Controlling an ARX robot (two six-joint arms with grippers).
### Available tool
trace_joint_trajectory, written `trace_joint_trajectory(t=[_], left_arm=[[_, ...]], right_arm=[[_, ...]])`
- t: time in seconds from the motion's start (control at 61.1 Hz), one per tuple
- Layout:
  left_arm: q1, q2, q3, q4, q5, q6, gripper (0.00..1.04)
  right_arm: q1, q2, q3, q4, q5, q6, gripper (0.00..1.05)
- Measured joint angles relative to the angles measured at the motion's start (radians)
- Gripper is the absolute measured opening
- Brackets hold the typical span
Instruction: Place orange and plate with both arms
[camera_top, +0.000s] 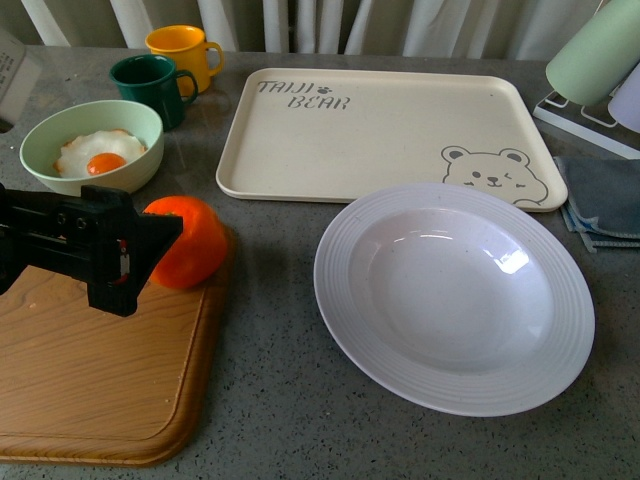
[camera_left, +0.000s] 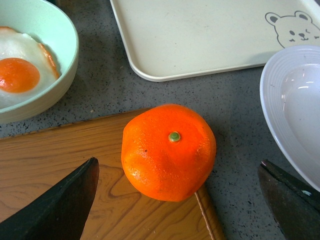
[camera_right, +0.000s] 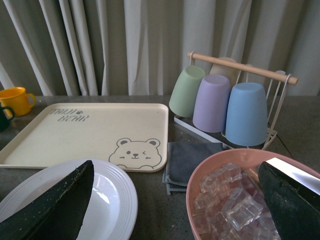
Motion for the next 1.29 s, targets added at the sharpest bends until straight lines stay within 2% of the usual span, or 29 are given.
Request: trace_joint_trajectory(t=[1.178, 1.293], left_arm=[[-0.061, 0.241, 0.137, 0.040, -0.085, 0.027, 0.96], [-0.063, 0.243, 0.139, 0.032, -0.092, 0.027, 0.79]], right_arm=[[0.000, 0.000, 0.000, 0.000, 0.000, 0.000, 0.96], [0.000, 0.000, 0.000, 0.000, 0.000, 0.000, 0.96]])
